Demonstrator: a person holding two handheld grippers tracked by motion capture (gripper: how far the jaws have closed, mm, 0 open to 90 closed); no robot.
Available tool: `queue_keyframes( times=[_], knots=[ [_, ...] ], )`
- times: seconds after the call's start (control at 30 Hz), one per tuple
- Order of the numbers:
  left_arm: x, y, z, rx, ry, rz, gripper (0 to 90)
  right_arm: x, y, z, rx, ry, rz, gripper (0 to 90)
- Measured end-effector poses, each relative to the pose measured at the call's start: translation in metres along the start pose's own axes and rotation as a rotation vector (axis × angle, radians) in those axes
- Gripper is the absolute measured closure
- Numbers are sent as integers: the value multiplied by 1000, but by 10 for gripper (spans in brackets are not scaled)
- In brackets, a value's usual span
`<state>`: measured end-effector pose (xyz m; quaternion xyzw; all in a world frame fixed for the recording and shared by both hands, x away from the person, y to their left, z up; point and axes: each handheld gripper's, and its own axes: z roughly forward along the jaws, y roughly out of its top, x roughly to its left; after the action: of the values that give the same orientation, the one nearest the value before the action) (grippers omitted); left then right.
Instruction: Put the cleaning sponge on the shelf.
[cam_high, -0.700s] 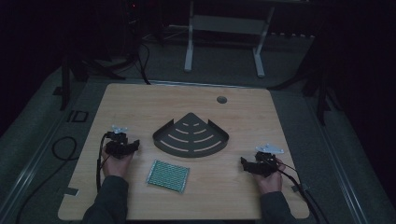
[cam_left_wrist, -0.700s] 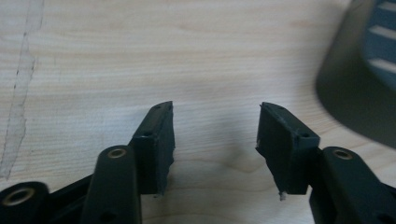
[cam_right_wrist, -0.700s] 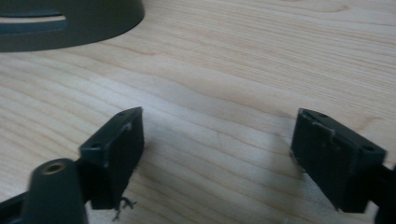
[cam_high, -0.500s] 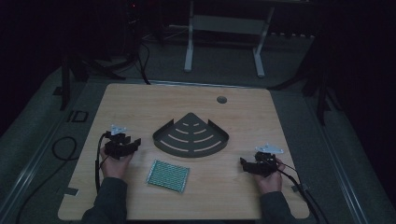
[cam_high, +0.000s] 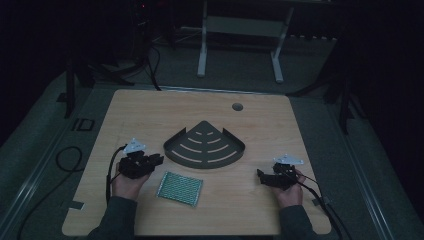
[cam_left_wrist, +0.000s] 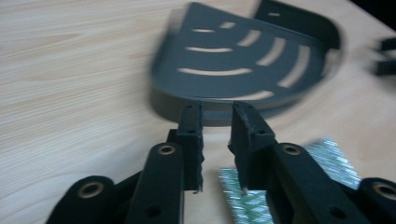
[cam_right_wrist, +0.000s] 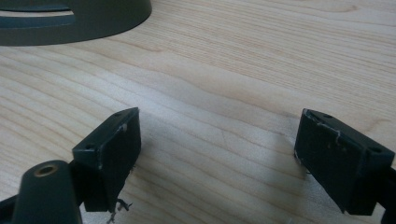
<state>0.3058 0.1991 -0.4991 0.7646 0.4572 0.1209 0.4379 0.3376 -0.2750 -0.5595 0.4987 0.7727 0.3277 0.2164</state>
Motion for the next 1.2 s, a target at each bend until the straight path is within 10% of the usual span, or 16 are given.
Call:
queue_keyframes(
  times=[0.37, 0.77, 1.2],
  knots=[
    [-43, -5, 26, 128, -141, 124, 900, -1, 0, 0, 0, 9, -9, 145],
    [-65, -13, 51, 238, -132, 229, 900, -1, 0, -1, -1, 13, -12, 145],
    [-50, -20, 51, 256, -108, 185, 900, -1, -1, -1, -1, 15, -14, 145]
  ],
)
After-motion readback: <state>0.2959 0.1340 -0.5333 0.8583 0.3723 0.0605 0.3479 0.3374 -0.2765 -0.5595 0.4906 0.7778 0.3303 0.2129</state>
